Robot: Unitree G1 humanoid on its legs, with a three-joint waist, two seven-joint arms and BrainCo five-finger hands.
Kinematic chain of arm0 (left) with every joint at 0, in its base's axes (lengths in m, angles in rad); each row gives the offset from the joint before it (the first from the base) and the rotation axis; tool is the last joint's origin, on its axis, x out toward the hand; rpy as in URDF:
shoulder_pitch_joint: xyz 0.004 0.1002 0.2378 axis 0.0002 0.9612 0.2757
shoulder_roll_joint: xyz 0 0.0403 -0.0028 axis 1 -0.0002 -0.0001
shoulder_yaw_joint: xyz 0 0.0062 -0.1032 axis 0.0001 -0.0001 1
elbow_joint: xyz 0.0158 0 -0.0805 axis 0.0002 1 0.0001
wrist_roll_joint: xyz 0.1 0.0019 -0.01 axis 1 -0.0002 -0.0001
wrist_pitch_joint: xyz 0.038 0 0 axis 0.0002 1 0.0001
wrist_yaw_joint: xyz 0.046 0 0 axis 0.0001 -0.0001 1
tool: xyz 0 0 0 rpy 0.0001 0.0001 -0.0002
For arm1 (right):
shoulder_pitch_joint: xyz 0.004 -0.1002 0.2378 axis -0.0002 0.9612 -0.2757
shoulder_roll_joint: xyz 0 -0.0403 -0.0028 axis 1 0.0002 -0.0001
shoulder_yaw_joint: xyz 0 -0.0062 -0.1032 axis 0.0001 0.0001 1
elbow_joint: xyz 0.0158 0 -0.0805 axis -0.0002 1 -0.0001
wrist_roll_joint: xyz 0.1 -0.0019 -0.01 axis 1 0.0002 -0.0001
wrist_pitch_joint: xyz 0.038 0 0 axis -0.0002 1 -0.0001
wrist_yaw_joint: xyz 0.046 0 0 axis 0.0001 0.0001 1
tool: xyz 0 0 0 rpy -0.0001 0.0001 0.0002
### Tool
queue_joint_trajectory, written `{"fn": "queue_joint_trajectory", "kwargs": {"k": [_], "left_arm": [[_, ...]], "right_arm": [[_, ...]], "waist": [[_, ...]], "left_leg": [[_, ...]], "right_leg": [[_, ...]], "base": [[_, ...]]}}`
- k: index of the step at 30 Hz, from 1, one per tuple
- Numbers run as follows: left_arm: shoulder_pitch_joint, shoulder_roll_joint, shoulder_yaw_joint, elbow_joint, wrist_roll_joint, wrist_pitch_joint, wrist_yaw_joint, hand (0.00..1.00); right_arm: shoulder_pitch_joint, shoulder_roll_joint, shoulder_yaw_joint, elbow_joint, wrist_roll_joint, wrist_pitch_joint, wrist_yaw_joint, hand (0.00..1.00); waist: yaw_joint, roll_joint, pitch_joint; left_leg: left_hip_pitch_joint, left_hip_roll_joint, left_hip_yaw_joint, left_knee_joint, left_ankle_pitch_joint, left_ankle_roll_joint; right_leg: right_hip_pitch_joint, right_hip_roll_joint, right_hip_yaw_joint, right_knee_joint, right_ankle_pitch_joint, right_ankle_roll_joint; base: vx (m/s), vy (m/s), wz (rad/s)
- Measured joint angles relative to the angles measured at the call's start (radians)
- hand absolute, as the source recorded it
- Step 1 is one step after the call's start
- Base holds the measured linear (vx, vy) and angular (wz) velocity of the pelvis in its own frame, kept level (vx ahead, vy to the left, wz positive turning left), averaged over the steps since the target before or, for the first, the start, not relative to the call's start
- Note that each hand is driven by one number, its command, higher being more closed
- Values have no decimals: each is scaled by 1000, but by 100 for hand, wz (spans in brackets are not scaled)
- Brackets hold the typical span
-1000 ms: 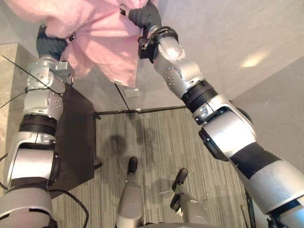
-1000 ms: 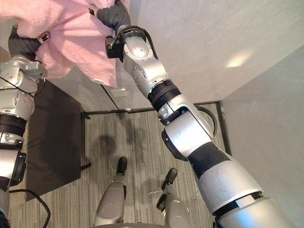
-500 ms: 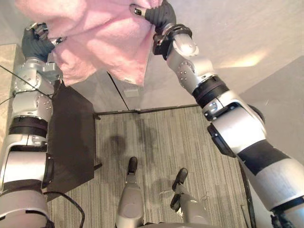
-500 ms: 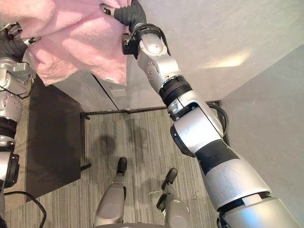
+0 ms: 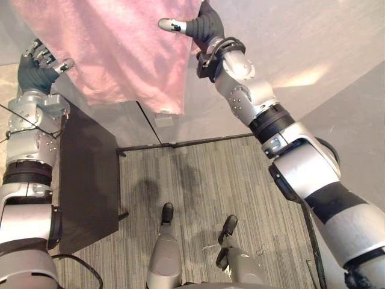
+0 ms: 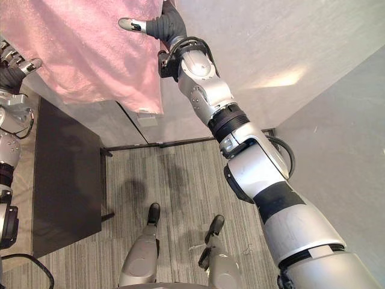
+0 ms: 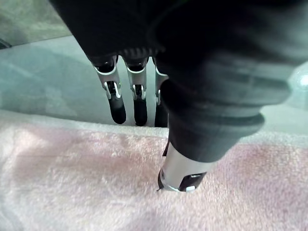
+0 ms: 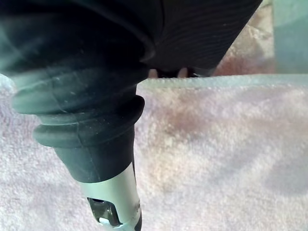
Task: Organize washtable
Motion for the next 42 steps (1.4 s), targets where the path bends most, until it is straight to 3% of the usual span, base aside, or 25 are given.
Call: {"fn": "queue_joint_trajectory", "kwargs": {"k": [6,8,13,15,20,24,27,28,33,42], "left_arm": [[12,29,45,1,3,5,3,0],[12,35,86,0,4,5,9,0],[58,34,268,-98,48,1,106,0],[100,32,312,-141,69,-4,157,0],[156,30,354,-280,116,-40,202,0],[224,-3,330,-440,121,-55,188,0],[276,-9,235,-521,118,-63,141,0],[300,-11,171,-566,115,-63,111,0],[319,-18,14,-637,68,-61,34,0],[319,-16,-72,-631,29,-53,-4,0]], "right_arm": [[83,-117,6,-37,-42,5,10,0],[117,-137,-39,-37,-55,6,-6,0],[214,-152,-214,-134,-119,10,-105,0],[255,-151,-252,-155,-153,9,-135,0],[313,-121,-309,-204,-178,1,-165,0],[367,-47,-315,-316,-197,-5,-167,0],[367,-7,-257,-383,-193,-24,-156,0],[367,16,-204,-401,-185,-43,-147,0],[366,100,-60,-422,-103,-51,-96,0],[363,148,89,-421,-47,-50,-37,0]], "waist": [[-1,1,-11],[-1,1,-11],[0,5,-17],[3,16,-59],[8,46,-132],[5,81,-186],[6,93,-227],[6,93,-249],[1,93,-275],[3,91,-278]], "left_leg": [[24,0,6,-5,0,0],[33,0,6,-5,0,0],[50,0,1,-4,0,0],[51,-1,-4,-7,0,0],[62,-4,-16,-8,0,0],[90,-7,-27,-23,-8,-11],[89,-4,-38,-24,-8,-12],[89,-1,-39,-24,-8,-12],[90,-1,-41,-24,-7,-13],[88,-2,-44,-26,-6,-15]], "right_leg": [[18,-1,1,-3,0,0],[27,-1,1,-3,0,0],[48,-1,-3,-4,-1,1],[52,-2,-8,-4,-2,3],[73,-6,-22,-5,-5,6],[101,-9,-34,-5,-16,12],[103,-9,-39,-5,-21,11],[104,-9,-41,-5,-22,10],[107,-9,-44,-5,-23,10],[107,-9,-51,-5,-23,10]], "base": [[6,4,-2],[0,0,0],[0,2,1],[13,11,8],[13,12,9],[-29,6,10],[-17,-1,4],[0,0,0],[0,0,0],[0,0,0]]}}
